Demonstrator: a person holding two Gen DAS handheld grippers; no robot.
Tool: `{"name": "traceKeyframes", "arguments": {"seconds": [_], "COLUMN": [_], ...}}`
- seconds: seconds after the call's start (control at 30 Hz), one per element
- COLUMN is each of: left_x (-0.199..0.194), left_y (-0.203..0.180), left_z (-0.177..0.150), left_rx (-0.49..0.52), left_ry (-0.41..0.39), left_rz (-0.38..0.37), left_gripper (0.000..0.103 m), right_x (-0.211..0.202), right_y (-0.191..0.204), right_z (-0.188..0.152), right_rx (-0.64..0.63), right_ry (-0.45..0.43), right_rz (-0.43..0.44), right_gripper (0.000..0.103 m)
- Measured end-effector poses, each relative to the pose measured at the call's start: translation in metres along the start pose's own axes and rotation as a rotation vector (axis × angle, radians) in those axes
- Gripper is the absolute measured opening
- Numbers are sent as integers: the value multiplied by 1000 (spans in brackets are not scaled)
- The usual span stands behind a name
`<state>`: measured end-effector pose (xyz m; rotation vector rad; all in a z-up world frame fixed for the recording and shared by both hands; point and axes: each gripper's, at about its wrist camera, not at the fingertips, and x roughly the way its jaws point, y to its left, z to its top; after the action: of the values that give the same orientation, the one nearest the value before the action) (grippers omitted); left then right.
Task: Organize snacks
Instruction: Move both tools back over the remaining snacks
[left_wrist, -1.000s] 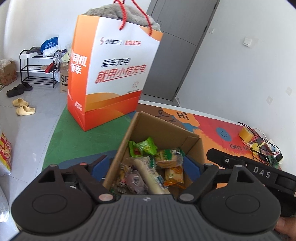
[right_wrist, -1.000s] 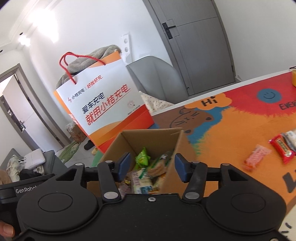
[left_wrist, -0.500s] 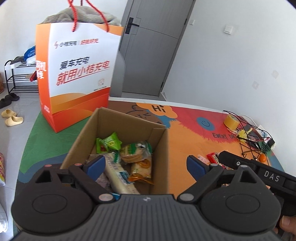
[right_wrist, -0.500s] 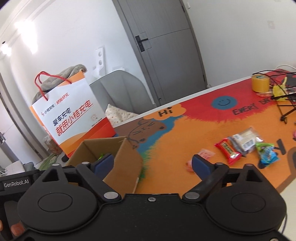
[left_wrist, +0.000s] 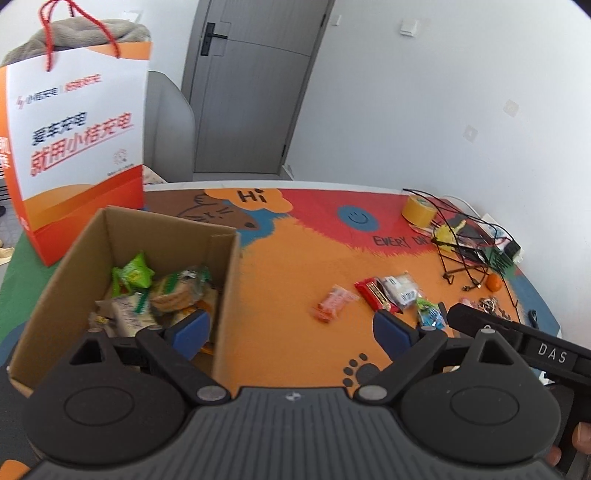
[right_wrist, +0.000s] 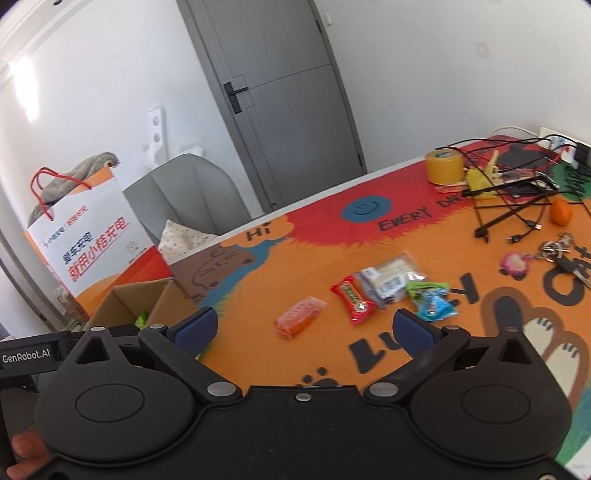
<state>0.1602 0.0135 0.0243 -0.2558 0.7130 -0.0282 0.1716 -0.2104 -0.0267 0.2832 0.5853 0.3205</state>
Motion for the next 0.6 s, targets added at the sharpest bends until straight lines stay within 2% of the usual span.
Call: {"name": "traceKeyframes", "arguments": {"seconds": [0.13, 0.37, 0.5, 0.6], "left_x": [13, 38, 54, 63], "left_y": [-15, -33, -37, -46], "left_z": [1, 12, 19, 23], "left_rx": [48, 108, 82, 102], "left_ry": [39, 89, 107, 96], "left_rz": [-6, 6, -18, -5], "left_gripper": [94, 94, 94, 94], "right_x": [3, 7, 17, 25], "right_y": [-17, -47, -59, -65], "right_z": [3, 16, 17, 18], "right_rx": [14, 9, 4, 8], "right_ry": [59, 69, 86, 96], "right_rz": [12, -100, -135, -143], "right_gripper": [103, 103, 101, 100]}}
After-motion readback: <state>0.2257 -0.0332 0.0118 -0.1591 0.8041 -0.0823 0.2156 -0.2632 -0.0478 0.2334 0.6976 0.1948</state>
